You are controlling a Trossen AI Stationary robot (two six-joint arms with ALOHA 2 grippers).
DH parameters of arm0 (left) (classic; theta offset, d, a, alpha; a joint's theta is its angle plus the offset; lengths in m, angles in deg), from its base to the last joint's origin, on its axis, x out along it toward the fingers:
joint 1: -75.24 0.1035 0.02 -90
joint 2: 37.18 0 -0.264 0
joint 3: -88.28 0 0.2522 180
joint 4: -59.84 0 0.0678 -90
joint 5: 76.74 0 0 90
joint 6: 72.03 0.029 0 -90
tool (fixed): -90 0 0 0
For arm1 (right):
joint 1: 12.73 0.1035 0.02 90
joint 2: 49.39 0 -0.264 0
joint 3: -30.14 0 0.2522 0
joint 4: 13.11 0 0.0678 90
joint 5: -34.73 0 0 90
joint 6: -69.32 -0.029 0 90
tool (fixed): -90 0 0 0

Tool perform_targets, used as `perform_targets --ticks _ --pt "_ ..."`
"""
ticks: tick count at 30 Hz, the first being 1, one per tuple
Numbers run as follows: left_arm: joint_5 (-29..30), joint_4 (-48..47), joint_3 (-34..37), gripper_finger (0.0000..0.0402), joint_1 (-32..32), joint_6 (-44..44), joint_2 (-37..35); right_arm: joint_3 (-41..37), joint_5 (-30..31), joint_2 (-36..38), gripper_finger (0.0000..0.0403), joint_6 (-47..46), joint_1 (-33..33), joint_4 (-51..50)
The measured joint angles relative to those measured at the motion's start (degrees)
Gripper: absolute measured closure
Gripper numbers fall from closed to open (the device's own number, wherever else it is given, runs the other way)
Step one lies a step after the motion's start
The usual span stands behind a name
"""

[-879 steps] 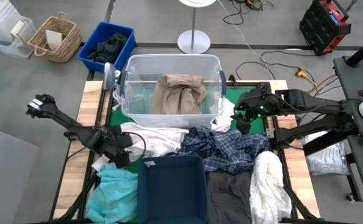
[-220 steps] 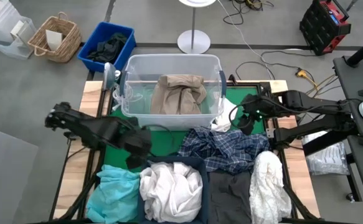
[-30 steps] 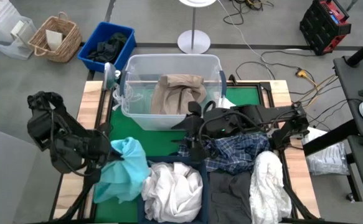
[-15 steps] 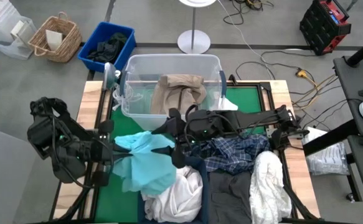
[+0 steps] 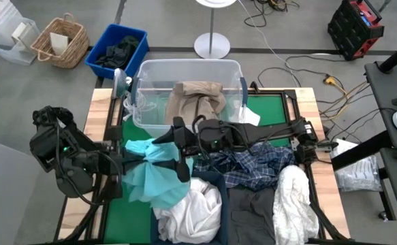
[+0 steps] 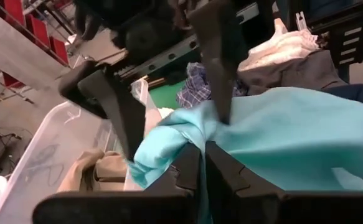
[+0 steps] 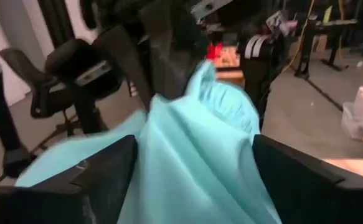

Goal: Sort clothes
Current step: Put the light blue shorts into the transparent laundry bin

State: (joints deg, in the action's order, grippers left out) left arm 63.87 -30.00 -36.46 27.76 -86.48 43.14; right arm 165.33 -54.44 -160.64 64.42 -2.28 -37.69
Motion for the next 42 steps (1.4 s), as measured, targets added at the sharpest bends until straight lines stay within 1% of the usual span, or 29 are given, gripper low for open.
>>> perform_targets --ticks 3,5,8,12,13,17,22,25,29,34,37,42 --pt "0.08 1.97 0.01 0.0401 0.82 2.66 0.17 0.02 -1.11 -0.21 0.0130 0.81 -0.40 0.01" --pt "0.56 3.44 0.04 0.0401 1.22 4.73 0.33 0.02 -2.73 -0.34 0.0172 1.07 -0.46 0.14" --pt "1.52 4.38 0.04 0.0401 1.52 7.61 0.33 0.02 -2.90 -0.19 0.0251 1.57 -0.48 0.28" --pt "6.42 4.45 0.13 0.0399 1.57 6.61 0.23 0.02 -2.89 0.26 0.0368 3.91 -0.48 0.19" --pt "6.60 4.61 0.13 0.0395 1.57 6.27 0.07 0.02 -2.85 0.49 0.0377 4.73 -0.48 0.00" --pt "6.39 4.40 0.11 0.0364 1.61 4.41 -0.68 -0.05 -2.85 1.27 0.0388 5.88 -0.95 -1.15" --pt "7.56 2.14 0.11 0.0318 1.59 1.39 -1.59 -0.11 -2.52 2.85 0.0389 6.51 -2.43 -3.38" --pt "8.28 1.41 0.11 0.0297 1.61 1.16 -2.23 -0.11 -2.34 3.84 0.0389 7.01 -3.74 -3.18" --pt "8.66 1.32 0.11 0.0278 1.61 1.89 -2.67 -0.11 -2.28 5.17 0.0389 8.53 -5.73 -3.76" --pt "12.61 1.26 0.11 0.0272 1.57 1.89 -3.52 -0.07 -1.61 7.61 0.0390 9.98 -8.93 -4.10" --pt "13.42 1.24 0.11 0.0271 1.57 1.91 -3.79 -0.07 2.94 8.61 0.0390 12.72 -10.52 -4.14" --pt "13.60 0.80 0.11 0.0271 1.57 1.91 -4.44 -0.07 18.72 9.72 0.0390 20.43 -12.40 -3.40"
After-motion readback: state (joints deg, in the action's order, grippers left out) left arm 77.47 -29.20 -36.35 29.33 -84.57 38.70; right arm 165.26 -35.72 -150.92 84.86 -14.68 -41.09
